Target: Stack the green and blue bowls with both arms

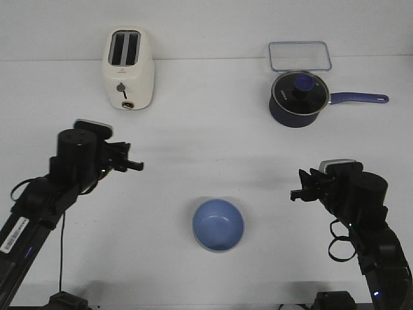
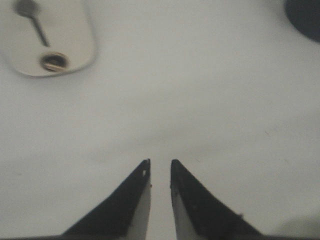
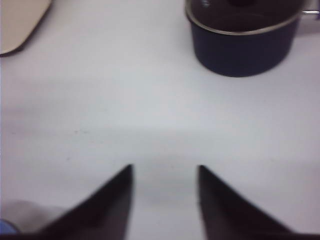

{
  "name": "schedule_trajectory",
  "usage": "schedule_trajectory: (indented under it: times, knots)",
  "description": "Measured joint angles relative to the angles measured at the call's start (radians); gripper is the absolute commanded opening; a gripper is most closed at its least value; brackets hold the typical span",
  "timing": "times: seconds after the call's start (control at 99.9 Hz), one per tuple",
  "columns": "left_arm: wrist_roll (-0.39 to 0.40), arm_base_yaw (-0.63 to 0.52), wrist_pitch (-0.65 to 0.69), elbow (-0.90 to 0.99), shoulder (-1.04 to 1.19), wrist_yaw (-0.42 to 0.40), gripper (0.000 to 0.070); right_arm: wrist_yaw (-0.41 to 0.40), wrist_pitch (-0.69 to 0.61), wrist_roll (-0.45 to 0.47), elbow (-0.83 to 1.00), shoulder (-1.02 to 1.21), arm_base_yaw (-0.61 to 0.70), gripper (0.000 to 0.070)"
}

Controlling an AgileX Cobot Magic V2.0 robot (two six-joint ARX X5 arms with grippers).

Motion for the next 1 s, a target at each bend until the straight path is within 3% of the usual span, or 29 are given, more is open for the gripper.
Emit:
schedule_trajectory:
  times: [0.14,0.27,0.49,1.001]
  knots:
    - [0.004,0.15,0.127,-0.161,-0.127,-0.002,0.0012,0.0,0.135,-0.012,-0.064,-0.121,0.031,0.0]
    - [0.013,0.24,0.333,-0.424,-0.317,-0.002,0.0012,0.016,0.304,-0.027,-0.193,-0.294,0.041,0.0]
    - [0.018,0.314,0.737,-0.822,-0.658,-0.002,0.0012,0.232,0.439,-0.038,-0.401,-0.533,0.041,0.0]
    - [-0.003,0.317,0.747,-0.849,-0.679,-0.001,0.0014,0.241,0.439,-0.039,-0.424,-0.532,0.041,0.0]
